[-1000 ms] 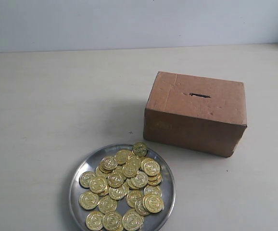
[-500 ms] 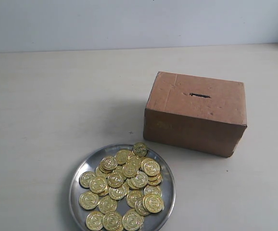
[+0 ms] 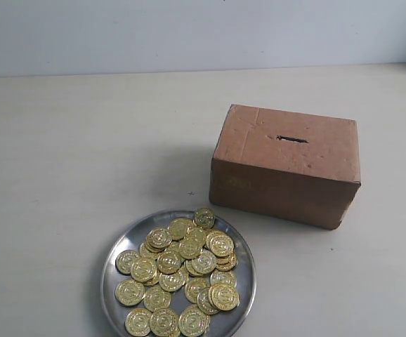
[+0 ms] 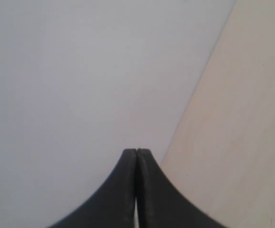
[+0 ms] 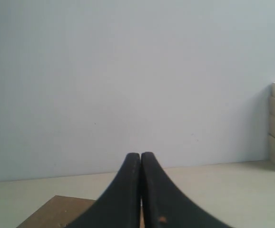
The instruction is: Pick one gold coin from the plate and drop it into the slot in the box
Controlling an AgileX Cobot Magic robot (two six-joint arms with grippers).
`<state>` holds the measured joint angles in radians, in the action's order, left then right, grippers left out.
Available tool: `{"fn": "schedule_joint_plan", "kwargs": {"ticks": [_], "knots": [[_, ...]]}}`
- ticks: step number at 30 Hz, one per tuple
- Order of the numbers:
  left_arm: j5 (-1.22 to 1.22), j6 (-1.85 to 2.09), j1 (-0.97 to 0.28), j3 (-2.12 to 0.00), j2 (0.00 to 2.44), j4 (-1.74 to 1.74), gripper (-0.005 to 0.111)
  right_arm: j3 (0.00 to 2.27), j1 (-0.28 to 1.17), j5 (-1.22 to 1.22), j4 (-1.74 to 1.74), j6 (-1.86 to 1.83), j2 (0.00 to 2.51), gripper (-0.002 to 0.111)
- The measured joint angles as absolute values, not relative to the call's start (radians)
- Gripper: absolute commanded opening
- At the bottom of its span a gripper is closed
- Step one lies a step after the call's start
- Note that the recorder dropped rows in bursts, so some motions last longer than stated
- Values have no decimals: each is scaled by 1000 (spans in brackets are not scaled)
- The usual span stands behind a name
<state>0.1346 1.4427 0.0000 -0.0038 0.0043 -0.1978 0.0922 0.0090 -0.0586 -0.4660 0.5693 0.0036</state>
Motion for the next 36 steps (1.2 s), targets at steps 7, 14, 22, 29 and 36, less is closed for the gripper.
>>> {"fn": "schedule_joint_plan", "kwargs": {"ticks": [7, 14, 22, 29, 36], "knots": [[135, 1443, 0, -4, 4, -198, 0, 68, 9, -59, -432, 569, 4, 0], [136, 1443, 0, -4, 4, -198, 0, 4, 9, -117, -280, 569, 5, 0], [139, 1443, 0, -4, 4, -198, 0, 4, 9, -139, 101, 571, 5, 0], [139, 1443, 0, -4, 4, -198, 0, 4, 9, -152, 171, 571, 5, 0], [202, 1372, 0, -4, 4, -223, 0, 4, 9, -258, 185, 571, 5, 0]]}}
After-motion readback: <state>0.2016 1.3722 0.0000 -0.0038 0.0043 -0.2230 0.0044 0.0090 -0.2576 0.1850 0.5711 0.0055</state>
